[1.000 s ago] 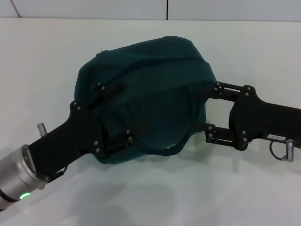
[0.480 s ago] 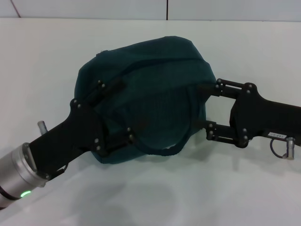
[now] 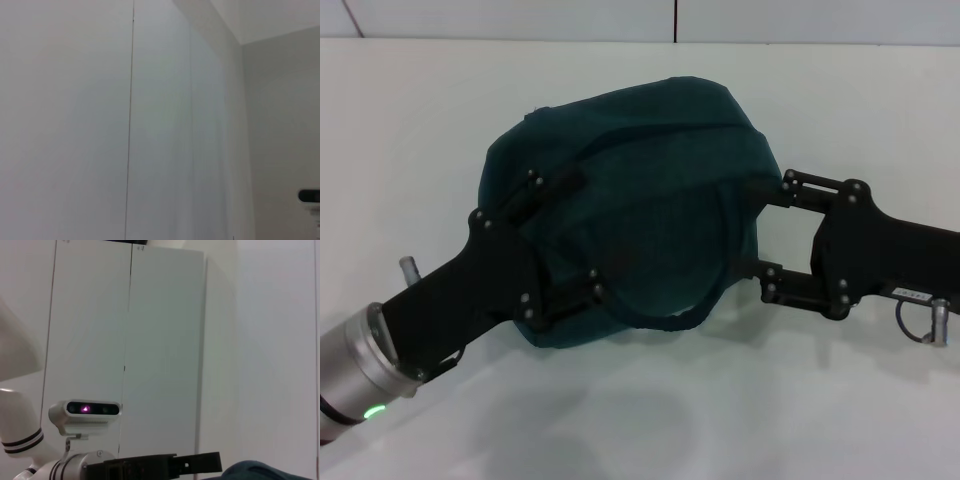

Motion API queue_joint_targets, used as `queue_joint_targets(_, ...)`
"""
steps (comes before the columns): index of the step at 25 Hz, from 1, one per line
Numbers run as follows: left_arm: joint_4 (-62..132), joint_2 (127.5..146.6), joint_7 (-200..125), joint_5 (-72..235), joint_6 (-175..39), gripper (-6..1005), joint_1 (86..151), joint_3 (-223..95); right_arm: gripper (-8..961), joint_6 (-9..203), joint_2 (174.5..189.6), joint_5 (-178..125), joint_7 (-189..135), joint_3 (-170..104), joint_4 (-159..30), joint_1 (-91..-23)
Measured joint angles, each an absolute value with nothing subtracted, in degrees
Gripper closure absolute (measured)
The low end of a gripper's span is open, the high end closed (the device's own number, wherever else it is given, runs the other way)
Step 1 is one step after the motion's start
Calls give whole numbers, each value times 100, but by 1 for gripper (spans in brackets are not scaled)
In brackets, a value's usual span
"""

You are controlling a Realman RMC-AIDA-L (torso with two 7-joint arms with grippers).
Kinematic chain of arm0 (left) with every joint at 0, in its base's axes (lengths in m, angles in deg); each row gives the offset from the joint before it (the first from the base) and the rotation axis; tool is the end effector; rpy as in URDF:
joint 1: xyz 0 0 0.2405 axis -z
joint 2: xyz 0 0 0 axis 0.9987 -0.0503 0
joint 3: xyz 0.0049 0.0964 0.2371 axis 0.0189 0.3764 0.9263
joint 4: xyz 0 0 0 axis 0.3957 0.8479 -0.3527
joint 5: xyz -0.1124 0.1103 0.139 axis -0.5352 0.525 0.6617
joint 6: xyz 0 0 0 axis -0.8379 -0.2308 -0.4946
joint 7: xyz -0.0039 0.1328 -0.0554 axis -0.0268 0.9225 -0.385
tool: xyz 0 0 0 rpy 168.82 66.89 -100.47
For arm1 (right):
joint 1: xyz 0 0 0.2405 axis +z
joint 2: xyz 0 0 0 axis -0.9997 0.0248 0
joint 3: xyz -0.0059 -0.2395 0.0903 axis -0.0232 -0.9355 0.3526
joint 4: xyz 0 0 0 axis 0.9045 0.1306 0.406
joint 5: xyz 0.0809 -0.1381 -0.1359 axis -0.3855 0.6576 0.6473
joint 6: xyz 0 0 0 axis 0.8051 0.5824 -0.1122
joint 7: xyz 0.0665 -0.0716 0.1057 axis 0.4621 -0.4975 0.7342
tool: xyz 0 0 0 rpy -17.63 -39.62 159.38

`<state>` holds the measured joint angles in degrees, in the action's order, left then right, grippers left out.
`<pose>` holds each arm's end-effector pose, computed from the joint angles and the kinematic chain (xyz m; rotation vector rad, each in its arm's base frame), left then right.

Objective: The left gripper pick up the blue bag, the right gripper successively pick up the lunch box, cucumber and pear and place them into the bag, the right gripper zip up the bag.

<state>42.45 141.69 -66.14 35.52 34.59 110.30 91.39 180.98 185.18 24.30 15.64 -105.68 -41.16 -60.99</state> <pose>-0.2705 0.2273 -0.0267 -2.2500 -0.1935 -1.3471 0.2108 0.2973 -0.0310 -2.6567 -0.0765 1.1875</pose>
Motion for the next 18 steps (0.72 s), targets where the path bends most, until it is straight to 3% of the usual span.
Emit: queue_joint_targets(18, 4224, 14182, -6482, 3550, 3453, 112, 11004, 9139, 303, 18171, 18528, 2290, 1440, -10598, -4176, -6116)
